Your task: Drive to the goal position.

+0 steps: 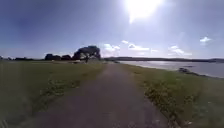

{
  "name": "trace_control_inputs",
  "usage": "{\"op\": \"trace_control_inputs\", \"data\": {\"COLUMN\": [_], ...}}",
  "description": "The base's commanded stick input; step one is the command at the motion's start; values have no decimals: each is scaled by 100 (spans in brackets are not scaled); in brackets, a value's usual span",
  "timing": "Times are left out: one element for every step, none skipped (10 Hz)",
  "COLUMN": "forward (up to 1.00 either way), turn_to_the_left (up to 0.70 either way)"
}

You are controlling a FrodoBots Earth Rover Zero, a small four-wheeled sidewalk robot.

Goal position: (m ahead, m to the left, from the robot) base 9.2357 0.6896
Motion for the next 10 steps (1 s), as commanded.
{"op": "trace_control_inputs", "data": {"forward": [70, 70, 70, 70, 70, 70, 70, 70, 70, 70], "turn_to_the_left": [5, 5, 5, 5, 5, 5, 5, 5, 5, 5]}}
